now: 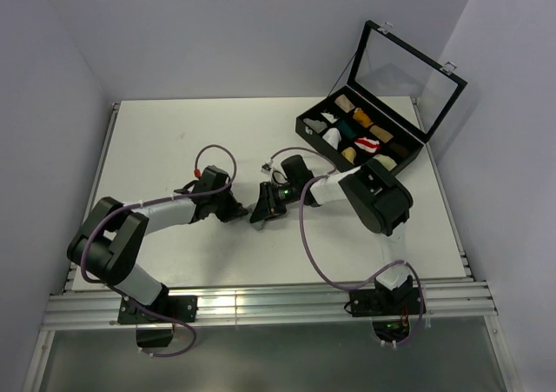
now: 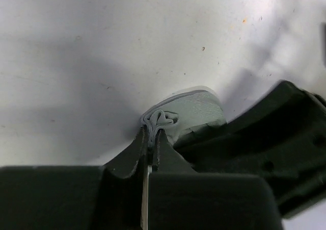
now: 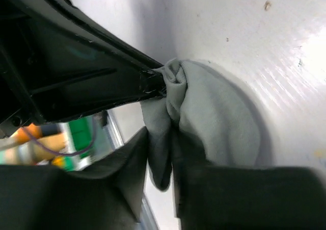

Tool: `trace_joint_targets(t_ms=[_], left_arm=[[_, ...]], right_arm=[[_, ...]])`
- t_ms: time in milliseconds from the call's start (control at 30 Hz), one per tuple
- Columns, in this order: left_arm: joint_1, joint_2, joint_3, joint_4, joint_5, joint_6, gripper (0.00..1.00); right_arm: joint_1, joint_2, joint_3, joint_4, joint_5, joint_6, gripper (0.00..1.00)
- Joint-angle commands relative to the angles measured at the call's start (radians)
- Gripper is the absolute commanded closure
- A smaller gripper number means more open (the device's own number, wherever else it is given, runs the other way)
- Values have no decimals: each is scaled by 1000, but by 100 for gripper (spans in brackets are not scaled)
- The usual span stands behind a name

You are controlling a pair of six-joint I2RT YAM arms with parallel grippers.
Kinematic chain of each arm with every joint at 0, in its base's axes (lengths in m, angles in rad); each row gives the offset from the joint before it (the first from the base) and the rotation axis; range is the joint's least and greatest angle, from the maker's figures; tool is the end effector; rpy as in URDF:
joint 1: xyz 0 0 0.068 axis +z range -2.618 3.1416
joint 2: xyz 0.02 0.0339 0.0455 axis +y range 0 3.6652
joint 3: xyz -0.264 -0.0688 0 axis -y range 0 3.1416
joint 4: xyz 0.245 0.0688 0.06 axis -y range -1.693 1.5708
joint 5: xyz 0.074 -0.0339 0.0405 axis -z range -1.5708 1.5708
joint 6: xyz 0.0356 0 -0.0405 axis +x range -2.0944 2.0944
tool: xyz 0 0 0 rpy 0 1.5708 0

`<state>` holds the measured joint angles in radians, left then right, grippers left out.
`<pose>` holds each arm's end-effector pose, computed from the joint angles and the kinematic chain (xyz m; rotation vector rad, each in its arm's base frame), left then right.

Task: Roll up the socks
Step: Roll the sock at the center of the board.

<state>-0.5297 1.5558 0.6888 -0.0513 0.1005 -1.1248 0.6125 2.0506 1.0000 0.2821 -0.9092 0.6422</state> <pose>0.2457 -0.1480 0.1426 -0.7396 2.5669 -0.7561 0.2986 0.2441 0.0983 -0.4857 2.5314 1.6270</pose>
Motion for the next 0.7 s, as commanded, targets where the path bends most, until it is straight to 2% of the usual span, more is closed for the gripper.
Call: trace_joint_targets(t_ms=[0, 67, 167, 200, 267, 300, 433, 533, 667], left_arm=[[-7, 27, 44, -81, -21, 39, 99], [-7, 26, 69, -113, -30, 59, 99], [-7, 26, 92, -150, -39, 79, 99], [-7, 27, 104, -157, -39, 83, 99], [-7, 29, 120, -173, -41, 89, 99], [-7, 27, 123, -176, -41, 92, 99], [-7, 27, 133, -185, -42, 97, 99], [-7, 30, 138, -186, -41, 94, 99], [-7, 30, 140, -190, -38, 94, 99]], right_arm=[[1, -114, -29, -72, 145, -152, 66], [13, -206, -63, -98, 247, -212, 56], [56, -327, -103, -93, 396, -315, 51], [90, -355, -133, -84, 506, -356, 51], [133, -427, -161, -63, 622, -398, 49], [160, -447, -182, -55, 751, -441, 48], [327, -483, -196, -34, 979, -521, 46], [381, -443, -164, -46, 1062, -547, 46], [440, -389, -136, -38, 1090, -552, 48]])
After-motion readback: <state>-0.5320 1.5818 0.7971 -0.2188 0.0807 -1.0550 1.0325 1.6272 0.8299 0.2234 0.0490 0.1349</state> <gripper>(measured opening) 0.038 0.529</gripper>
